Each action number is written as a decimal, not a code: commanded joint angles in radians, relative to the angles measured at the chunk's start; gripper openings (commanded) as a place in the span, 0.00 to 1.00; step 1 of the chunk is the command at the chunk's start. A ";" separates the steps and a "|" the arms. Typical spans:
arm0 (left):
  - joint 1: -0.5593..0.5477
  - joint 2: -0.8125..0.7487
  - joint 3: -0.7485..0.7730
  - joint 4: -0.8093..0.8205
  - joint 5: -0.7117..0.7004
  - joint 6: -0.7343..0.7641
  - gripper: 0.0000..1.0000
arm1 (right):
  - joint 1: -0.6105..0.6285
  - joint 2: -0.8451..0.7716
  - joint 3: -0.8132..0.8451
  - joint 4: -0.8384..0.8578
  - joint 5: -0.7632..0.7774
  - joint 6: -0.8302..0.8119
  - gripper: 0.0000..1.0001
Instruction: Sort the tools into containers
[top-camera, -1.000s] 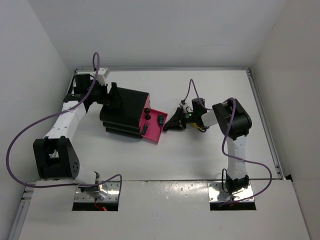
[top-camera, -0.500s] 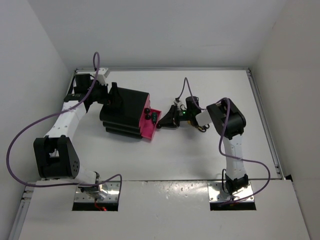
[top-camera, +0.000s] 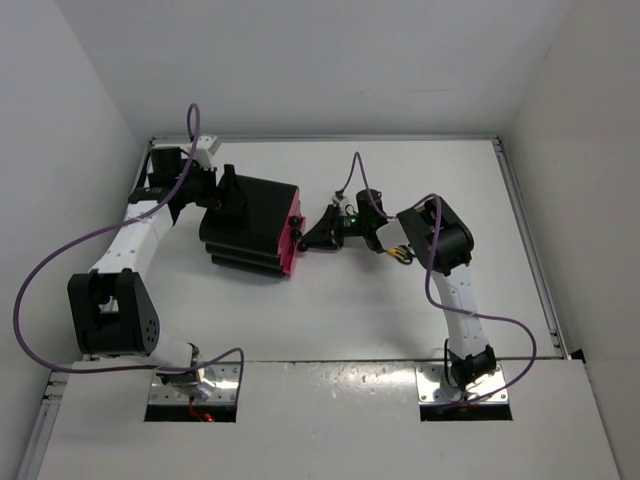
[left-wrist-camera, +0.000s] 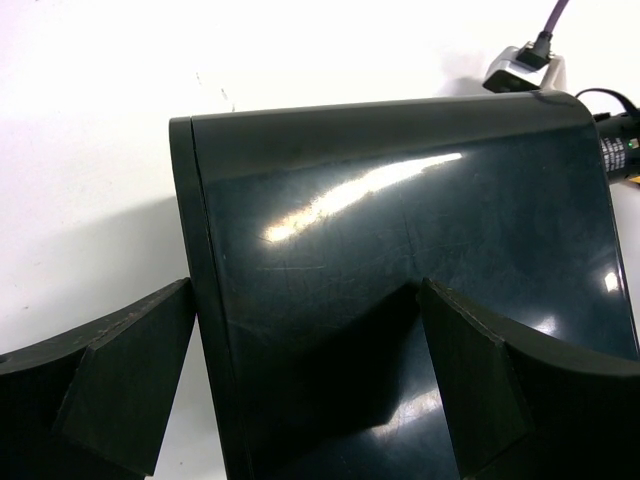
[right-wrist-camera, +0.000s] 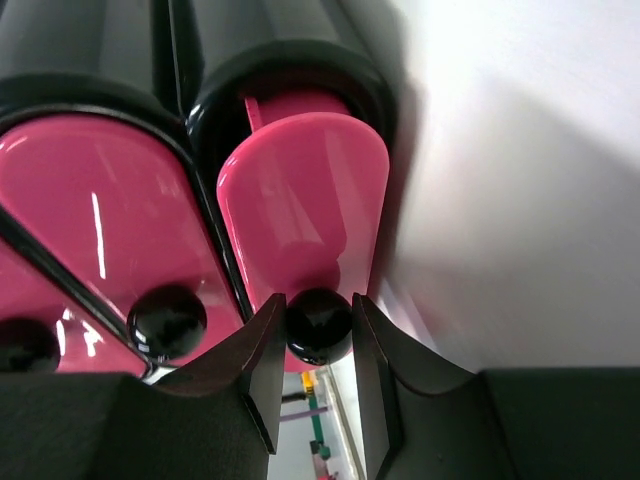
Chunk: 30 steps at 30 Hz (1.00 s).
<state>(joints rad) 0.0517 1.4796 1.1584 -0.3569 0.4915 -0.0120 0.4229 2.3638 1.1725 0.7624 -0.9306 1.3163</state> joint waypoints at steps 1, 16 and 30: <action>-0.013 0.085 -0.077 -0.212 -0.123 0.089 0.97 | 0.027 0.031 0.047 0.090 0.022 0.052 0.32; -0.013 0.114 -0.077 -0.212 -0.114 0.089 0.97 | 0.091 0.089 0.101 0.150 0.041 0.113 0.53; -0.013 0.085 -0.077 -0.203 -0.105 0.070 0.97 | 0.004 -0.136 -0.111 0.138 0.007 0.055 0.58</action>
<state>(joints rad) 0.0521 1.4925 1.1614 -0.3447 0.4980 -0.0154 0.4561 2.3177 1.0851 0.8757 -0.9195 1.4029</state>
